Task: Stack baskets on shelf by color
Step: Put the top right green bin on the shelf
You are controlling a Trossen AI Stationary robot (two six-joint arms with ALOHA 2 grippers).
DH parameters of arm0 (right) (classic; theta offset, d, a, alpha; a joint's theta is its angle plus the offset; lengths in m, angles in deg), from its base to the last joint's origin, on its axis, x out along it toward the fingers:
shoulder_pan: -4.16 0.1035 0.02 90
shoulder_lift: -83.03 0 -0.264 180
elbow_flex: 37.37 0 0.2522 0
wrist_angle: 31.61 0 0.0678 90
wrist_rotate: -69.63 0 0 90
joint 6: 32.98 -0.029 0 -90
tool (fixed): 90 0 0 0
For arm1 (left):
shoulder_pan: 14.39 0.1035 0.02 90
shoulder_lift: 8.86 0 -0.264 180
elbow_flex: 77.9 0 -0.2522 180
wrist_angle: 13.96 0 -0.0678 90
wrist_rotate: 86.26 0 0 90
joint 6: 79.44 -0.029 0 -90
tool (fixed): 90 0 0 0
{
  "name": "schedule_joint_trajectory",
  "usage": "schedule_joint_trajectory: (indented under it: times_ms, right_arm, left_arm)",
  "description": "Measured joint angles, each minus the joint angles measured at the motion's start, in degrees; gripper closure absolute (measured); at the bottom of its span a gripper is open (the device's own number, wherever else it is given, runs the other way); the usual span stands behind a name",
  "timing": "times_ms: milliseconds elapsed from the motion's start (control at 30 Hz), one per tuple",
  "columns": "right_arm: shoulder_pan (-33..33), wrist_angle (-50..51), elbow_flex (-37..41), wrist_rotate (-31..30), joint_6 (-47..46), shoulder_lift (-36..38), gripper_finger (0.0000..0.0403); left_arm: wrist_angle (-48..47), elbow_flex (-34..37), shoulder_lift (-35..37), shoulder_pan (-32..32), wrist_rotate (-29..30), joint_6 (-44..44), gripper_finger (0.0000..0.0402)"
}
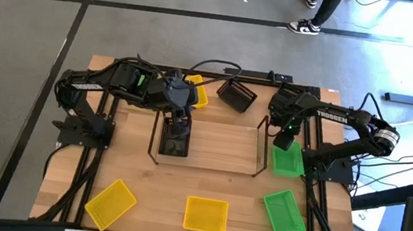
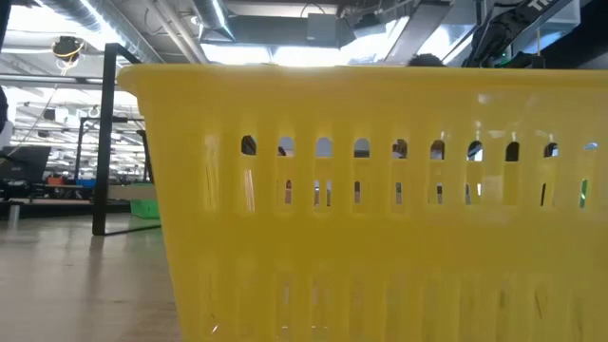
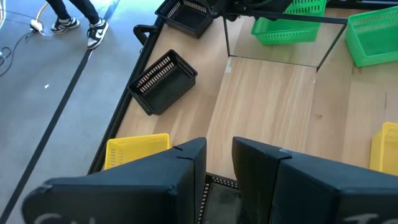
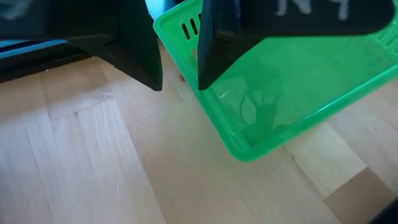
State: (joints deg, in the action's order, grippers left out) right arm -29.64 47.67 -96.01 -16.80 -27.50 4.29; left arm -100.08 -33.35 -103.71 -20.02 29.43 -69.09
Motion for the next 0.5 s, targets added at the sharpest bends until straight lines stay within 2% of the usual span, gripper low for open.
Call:
schedule_joint_trajectory:
  times_ms: [500]
  right_arm:
    - [0.0, 3.4, -3.7, 0.2, 3.8, 0.0, 0.0302]
  left_arm:
    - [2.7, 0.0, 0.0, 0.0, 0.0, 0.0, 0.0333]
